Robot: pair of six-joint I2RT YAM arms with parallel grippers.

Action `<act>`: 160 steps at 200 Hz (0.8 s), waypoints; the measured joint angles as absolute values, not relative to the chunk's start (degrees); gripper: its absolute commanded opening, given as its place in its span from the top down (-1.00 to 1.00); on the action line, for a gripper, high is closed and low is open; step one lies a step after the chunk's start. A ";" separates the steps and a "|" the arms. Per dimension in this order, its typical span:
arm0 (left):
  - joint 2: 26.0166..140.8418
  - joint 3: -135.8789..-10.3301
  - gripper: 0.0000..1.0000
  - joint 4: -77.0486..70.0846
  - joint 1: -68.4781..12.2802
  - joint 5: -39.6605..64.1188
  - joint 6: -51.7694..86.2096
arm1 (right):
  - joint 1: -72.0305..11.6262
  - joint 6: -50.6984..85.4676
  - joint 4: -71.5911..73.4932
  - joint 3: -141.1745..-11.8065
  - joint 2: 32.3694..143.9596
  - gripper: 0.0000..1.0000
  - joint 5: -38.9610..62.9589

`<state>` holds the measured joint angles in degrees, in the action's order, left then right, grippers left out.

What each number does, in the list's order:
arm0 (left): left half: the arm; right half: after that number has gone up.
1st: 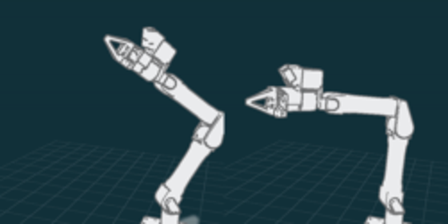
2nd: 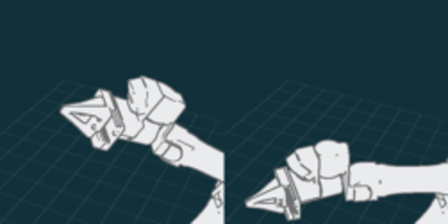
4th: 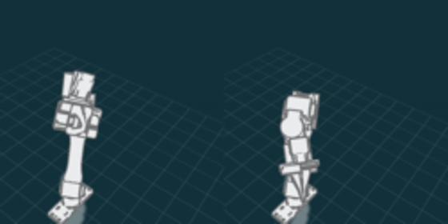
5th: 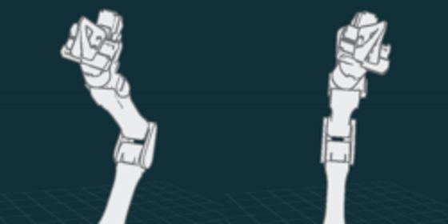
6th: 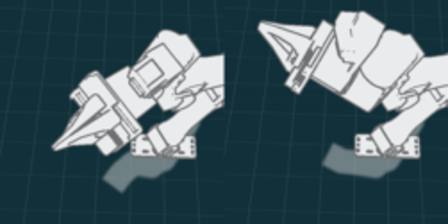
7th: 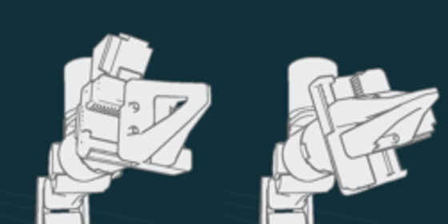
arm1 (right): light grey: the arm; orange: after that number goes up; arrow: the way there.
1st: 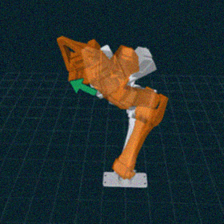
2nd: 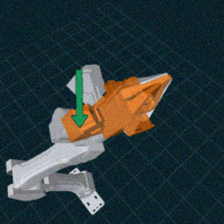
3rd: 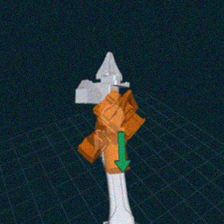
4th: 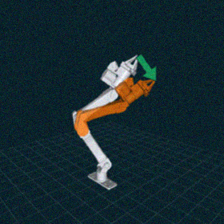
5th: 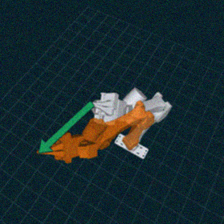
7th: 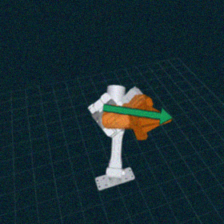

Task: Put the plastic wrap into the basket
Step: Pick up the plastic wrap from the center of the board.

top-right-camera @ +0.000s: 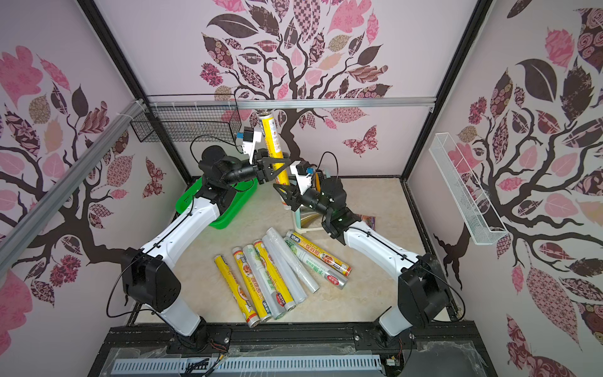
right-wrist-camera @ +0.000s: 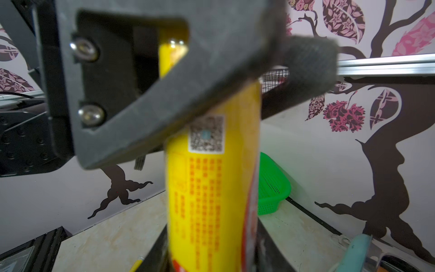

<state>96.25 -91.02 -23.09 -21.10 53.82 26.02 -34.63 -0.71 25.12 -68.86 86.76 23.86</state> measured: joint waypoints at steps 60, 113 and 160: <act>96.25 -91.02 0.81 -22.83 -20.45 54.65 26.85 | -34.65 -0.95 27.09 -68.84 86.78 -0.47 23.86; 96.09 -91.02 0.75 -18.46 -18.28 54.00 25.65 | -34.65 -1.98 26.11 -66.98 85.14 -0.60 23.97; 95.18 -91.02 0.67 -15.79 -16.75 52.97 25.08 | -34.65 -3.84 23.05 -67.42 84.33 -0.58 25.10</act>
